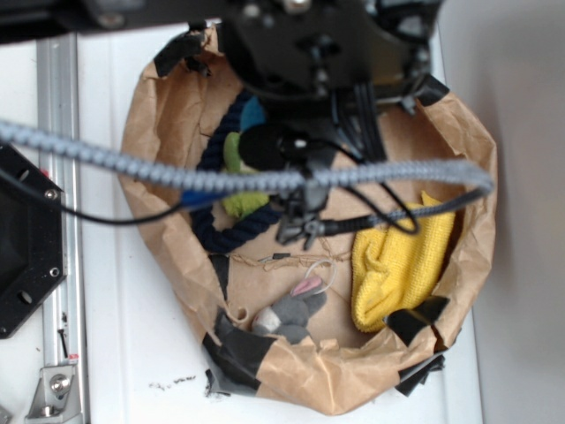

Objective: Grab the blue ball.

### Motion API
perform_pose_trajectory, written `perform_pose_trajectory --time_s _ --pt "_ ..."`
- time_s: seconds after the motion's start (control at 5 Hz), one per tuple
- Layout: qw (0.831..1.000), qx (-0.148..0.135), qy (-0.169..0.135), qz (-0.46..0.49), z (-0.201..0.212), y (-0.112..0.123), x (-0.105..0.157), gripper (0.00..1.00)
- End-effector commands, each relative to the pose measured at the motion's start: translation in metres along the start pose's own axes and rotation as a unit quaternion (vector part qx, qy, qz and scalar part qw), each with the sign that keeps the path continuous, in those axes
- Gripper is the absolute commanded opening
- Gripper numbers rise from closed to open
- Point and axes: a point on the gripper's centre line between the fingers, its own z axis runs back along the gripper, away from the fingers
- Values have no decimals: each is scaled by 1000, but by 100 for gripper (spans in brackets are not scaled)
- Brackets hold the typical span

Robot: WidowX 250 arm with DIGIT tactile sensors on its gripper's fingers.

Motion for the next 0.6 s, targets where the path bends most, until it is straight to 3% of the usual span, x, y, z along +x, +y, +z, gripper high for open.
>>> perform_pose_trajectory --time_s 0.0,0.4 --pt "1000 -3 -27 7 15 -7 5 0" --pt "1000 -3 -28 9 13 -8 3 0"
